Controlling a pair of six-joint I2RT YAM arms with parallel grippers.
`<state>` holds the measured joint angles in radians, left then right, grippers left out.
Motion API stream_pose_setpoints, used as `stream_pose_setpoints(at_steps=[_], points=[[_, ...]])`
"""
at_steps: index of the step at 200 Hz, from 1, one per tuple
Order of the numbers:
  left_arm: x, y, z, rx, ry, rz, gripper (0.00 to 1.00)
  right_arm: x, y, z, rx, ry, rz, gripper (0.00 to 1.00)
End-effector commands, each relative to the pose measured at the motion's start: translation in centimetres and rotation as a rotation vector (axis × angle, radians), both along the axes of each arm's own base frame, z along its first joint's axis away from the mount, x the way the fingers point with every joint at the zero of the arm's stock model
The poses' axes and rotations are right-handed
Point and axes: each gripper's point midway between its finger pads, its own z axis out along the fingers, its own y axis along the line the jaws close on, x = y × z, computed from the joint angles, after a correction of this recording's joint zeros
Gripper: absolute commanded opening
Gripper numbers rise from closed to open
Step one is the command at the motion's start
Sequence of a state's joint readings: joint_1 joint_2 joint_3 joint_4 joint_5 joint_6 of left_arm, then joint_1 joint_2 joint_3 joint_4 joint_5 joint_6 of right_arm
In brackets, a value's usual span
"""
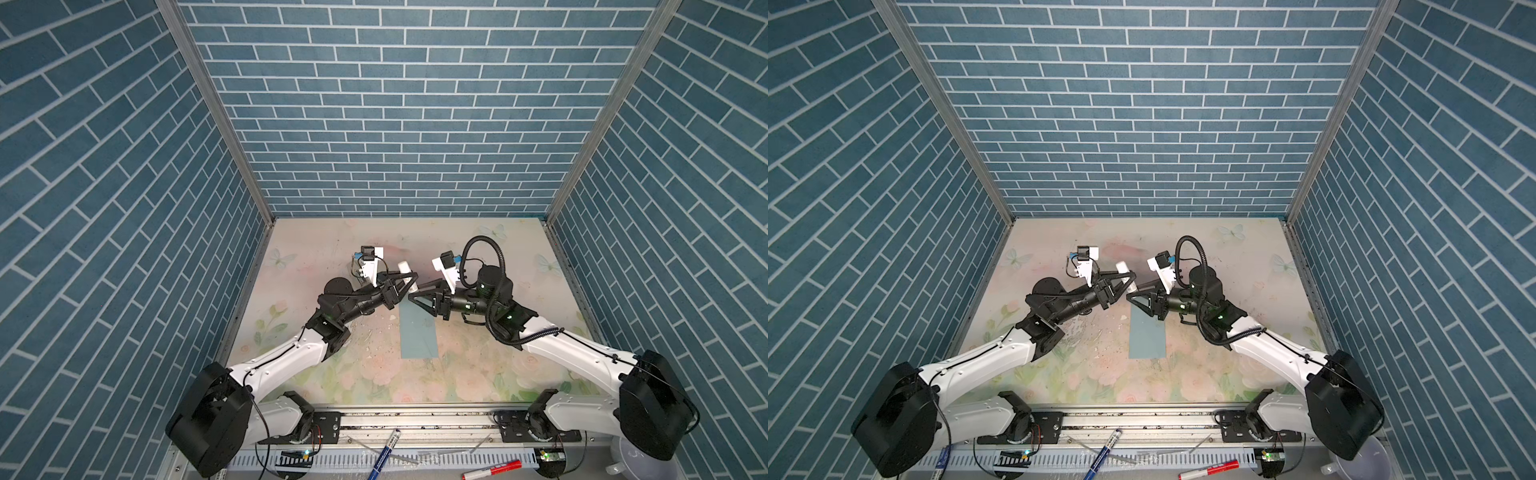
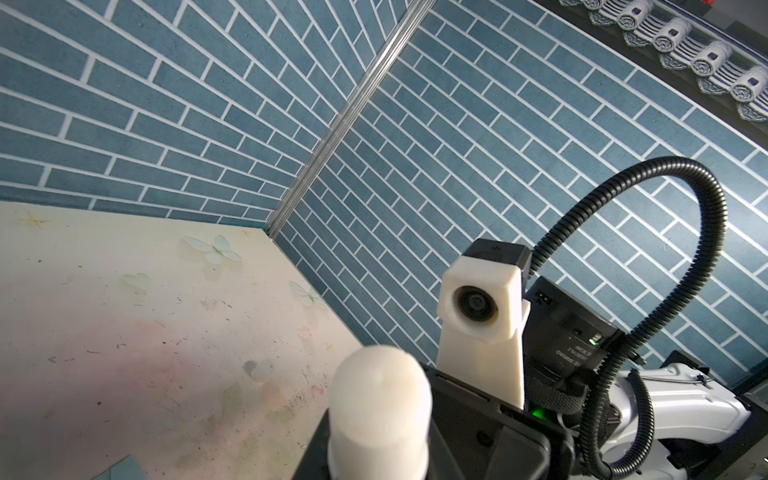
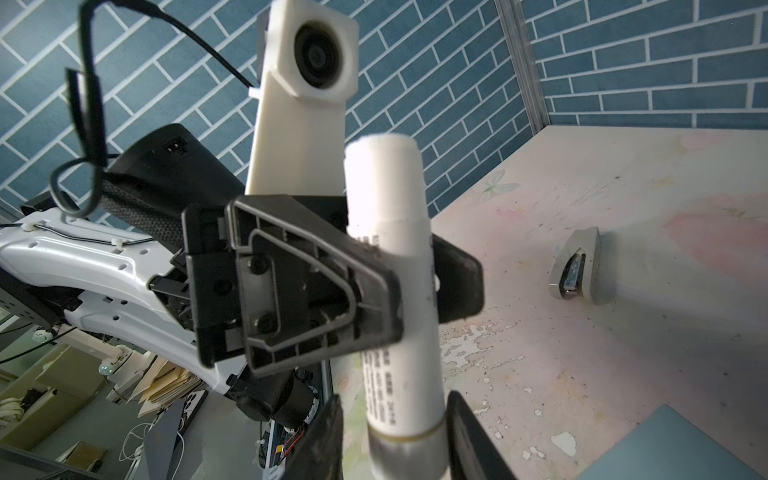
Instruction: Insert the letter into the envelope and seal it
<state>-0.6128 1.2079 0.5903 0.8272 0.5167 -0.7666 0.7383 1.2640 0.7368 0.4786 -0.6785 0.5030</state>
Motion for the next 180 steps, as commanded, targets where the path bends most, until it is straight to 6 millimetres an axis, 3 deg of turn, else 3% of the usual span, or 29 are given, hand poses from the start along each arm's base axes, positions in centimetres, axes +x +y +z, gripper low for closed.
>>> stream_pose_setpoints(at_steps=[1, 38, 68, 96, 115, 156, 180], points=[[-0.1, 0.3, 0.9, -0.011, -0.04, 0.011, 0.0, -0.4, 0.2, -0.1, 0.009, 0.021, 0.029, 0.34], [-0.1, 0.3, 0.5, -0.006, -0.034, 0.01, 0.0, -0.1, 0.1, 0.3, 0.02, 0.014, 0.008, 0.11], [0.1, 0.3, -0.1, 0.005, -0.022, 0.021, 0.0, 0.9, -0.3, 0.6, 0.012, 0.01, -0.063, 0.0], [0.5, 0.5, -0.9, 0.029, -0.01, 0.048, 0.0, 3.8, -1.6, -0.4, -0.095, 0.008, -0.272, 0.0], [0.8, 0.6, -1.7, 0.059, 0.004, 0.07, 0.0, 5.5, -2.8, -1.0, -0.256, -0.094, -0.48, 0.0], [1.2, 0.7, -2.7, 0.084, 0.025, 0.094, 0.0, 7.1, -4.1, 0.8, -0.592, -0.465, -0.886, 0.0], [1.4, 0.6, -2.9, 0.087, 0.031, 0.097, 0.0, 7.5, -3.6, 1.4, -0.726, -0.601, -1.023, 0.0]])
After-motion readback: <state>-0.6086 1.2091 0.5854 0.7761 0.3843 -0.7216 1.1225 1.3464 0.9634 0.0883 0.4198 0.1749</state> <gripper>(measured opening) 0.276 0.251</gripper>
